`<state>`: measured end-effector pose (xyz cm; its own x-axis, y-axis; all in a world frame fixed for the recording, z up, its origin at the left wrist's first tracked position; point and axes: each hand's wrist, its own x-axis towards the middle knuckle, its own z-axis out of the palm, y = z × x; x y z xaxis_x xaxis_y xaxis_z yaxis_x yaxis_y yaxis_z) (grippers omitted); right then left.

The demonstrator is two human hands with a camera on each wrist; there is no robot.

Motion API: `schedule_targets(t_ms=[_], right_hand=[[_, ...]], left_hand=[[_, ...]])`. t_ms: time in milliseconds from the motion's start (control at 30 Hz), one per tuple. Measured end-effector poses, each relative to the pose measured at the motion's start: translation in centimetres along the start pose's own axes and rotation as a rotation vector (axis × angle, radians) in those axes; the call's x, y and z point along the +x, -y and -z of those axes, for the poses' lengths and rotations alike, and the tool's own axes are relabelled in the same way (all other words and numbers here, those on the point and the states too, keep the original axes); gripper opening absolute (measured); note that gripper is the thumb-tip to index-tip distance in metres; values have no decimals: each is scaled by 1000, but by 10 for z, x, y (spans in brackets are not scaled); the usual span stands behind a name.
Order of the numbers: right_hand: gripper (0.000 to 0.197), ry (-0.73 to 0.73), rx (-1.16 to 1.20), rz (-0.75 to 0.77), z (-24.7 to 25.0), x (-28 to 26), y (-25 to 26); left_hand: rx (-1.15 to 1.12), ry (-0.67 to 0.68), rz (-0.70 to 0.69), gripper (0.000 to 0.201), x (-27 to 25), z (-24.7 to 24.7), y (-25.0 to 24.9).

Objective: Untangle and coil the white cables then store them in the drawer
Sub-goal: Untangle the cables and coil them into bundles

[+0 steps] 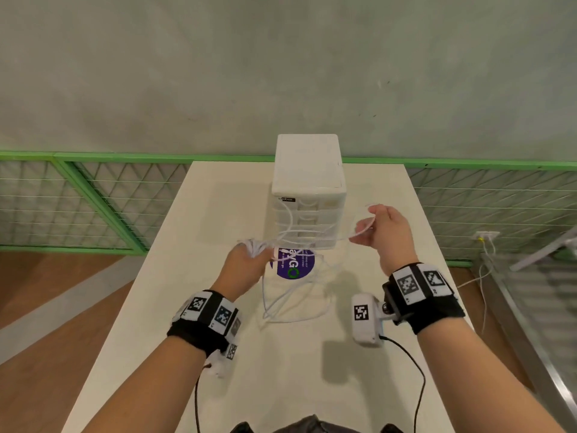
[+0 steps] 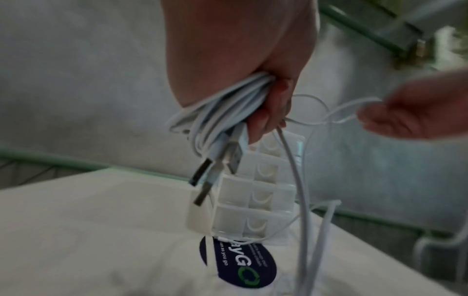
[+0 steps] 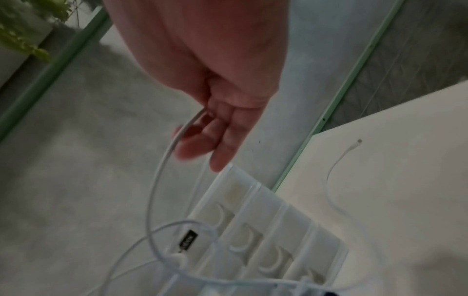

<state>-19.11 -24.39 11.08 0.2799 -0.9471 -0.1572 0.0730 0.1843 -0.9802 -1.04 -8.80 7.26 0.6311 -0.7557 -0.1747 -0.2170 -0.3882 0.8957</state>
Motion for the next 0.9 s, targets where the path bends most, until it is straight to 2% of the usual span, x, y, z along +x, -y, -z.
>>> schedule_targets(t_ms=[100,167,300,333,367,433,467,500,533,600,700,767,900], right_hand=[[23,-58,-346,50,12,9,-16],[25,-78,-600,105,18,11,-30],[35,-5,-983,32,22,8,-53],[40,7,-1069,67,19,5,-55],[43,-16,-1120,174,15,1,-56],[33,-72,-1021,530,5,-9,-48],[27,-29,-930,680,-1,-13,-44],[26,59,-885,762,-7,-19,-39],[31,171,-899,774,-13,-23,-36],[36,343,-1035,698,-24,-27,-38],[27,429,-1167,589,-28,-24,-52],[18,396,-1062,593,-21,-21,-55],[12,29,-509,501,7,-11,-46]], left_hand=[[-121,-65,29,36,4,8,0],[-117,-83,21,35,6,10,-3],[-1,-96,-101,40,8,4,-10],[31,-93,-132,42,8,1,-10],[60,-85,-159,42,8,-2,-11],[96,-64,-205,40,7,-9,-14],[108,-59,-220,40,8,-12,-16],[117,-58,-230,39,8,-15,-17],[119,-61,-234,38,9,-17,-18],[107,-73,-241,36,10,-19,-20],[106,-86,-250,39,9,-17,-23],[98,-115,-216,40,11,-11,-20],[13,-180,-45,37,18,8,-8]])
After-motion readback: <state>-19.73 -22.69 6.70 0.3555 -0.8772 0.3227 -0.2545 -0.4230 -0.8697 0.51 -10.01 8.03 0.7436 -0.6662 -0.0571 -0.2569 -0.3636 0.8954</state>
